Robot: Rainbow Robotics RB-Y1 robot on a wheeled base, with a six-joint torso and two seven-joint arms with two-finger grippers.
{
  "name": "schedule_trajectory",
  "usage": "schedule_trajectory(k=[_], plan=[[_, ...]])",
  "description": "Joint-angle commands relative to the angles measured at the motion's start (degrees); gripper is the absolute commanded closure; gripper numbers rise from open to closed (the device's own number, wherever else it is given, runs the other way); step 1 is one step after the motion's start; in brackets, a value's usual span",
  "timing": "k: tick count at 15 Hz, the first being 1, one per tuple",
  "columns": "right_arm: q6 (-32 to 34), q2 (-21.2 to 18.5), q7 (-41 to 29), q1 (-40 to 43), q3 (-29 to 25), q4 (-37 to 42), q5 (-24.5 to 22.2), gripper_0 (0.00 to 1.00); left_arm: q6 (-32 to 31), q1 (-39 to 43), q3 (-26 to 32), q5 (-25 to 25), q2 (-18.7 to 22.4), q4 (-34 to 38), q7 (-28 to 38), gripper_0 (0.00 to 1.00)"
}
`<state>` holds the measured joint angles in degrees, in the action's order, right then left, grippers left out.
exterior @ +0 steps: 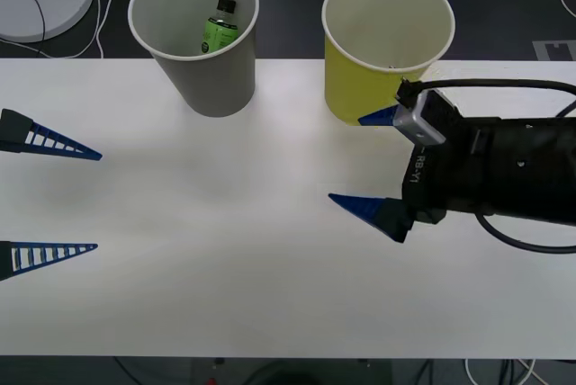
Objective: Put the can into the green bin and the plastic bottle into the gray bin
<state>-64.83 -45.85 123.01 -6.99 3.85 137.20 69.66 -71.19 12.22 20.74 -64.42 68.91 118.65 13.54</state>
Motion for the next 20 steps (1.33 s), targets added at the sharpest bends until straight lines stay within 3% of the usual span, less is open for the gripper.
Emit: schedule_trajectory(k=[1, 8, 13, 20], plan=[[1.02, -3.37, 4.96, 2.59, -1.74, 0.00, 5.75, 0.00, 0.00, 0.00, 0.00, 0.00, 0.00, 0.00, 0.00, 0.00], [3.04, -9.69, 22.45, 4.88, -3.32, -5.62, 19.99, 0.00, 0.00, 0.00, 0.00, 0.00, 0.00, 0.00, 0.00, 0.00], [6.12, -14.00, 29.75, 7.60, -3.67, -6.50, 23.85, 0.00, 0.00, 0.00, 0.00, 0.00, 0.00, 0.00, 0.00, 0.00], [5.95, -16.73, 31.99, 13.49, -8.86, -7.12, 27.54, 0.00, 0.00, 0.00, 0.00, 0.00, 0.00, 0.00, 0.00, 0.00]])
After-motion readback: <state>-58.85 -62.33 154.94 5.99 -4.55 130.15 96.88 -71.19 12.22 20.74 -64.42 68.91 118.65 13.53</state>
